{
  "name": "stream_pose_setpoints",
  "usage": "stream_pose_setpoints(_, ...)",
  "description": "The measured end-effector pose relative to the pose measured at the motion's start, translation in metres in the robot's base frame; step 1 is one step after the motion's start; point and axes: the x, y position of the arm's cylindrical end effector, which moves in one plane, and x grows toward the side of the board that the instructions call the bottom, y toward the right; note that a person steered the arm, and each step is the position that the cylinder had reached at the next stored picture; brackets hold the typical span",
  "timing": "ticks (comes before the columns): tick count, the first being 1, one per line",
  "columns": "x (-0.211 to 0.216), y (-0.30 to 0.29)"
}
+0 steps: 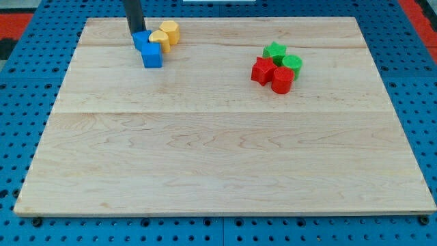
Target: Move your arm below the green circle
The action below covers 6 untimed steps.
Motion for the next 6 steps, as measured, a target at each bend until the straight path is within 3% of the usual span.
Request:
stream_pose_setpoints(2, 0.080, 0.018)
stream_pose_setpoints(3, 0.042, 0.009)
stream_pose_setpoints(4, 0.030, 0.028)
stream_pose_setpoints(6, 0.036, 0.032)
